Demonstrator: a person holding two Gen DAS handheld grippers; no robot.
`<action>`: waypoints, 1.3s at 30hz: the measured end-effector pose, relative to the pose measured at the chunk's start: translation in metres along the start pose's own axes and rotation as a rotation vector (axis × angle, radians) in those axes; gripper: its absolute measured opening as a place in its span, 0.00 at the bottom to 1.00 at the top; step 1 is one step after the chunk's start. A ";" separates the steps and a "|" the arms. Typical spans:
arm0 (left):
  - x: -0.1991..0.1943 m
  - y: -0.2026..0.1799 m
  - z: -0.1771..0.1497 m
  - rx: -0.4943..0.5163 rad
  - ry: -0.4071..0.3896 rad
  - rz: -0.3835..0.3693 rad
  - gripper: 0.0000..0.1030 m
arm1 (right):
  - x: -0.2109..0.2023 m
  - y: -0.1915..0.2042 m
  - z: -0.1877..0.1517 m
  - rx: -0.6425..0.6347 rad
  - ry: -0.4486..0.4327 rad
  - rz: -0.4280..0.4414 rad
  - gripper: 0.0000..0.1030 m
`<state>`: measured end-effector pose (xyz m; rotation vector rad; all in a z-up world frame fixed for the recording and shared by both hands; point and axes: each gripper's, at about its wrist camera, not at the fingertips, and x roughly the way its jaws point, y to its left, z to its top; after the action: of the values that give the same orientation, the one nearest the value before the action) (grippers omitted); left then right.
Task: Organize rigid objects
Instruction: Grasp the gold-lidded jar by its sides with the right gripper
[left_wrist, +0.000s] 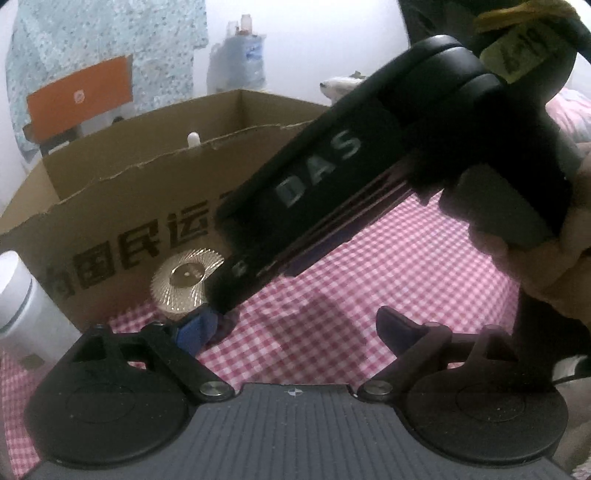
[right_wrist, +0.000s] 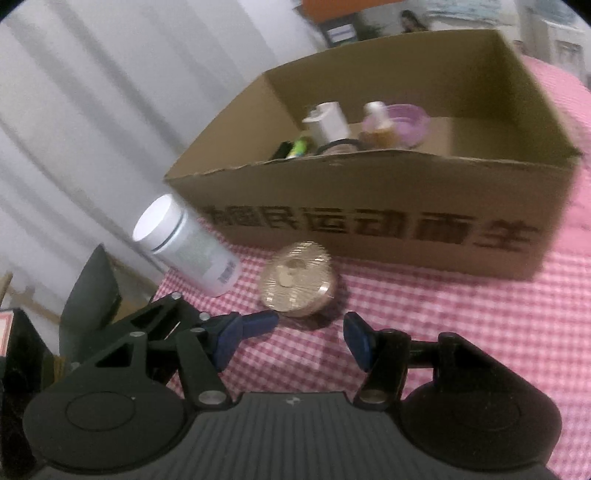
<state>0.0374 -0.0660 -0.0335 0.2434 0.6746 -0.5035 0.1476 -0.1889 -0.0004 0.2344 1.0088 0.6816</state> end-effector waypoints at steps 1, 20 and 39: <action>-0.002 0.001 -0.001 0.002 -0.005 0.010 0.91 | -0.003 -0.002 0.001 0.007 -0.009 -0.008 0.62; 0.022 0.038 0.015 -0.114 0.039 0.091 0.77 | 0.033 -0.011 0.022 0.056 0.001 0.061 0.54; 0.047 0.025 0.016 -0.060 0.102 0.097 0.58 | 0.024 -0.036 0.004 0.197 0.036 0.070 0.54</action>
<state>0.0899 -0.0681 -0.0503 0.2450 0.7719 -0.3796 0.1747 -0.2014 -0.0322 0.4326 1.1079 0.6519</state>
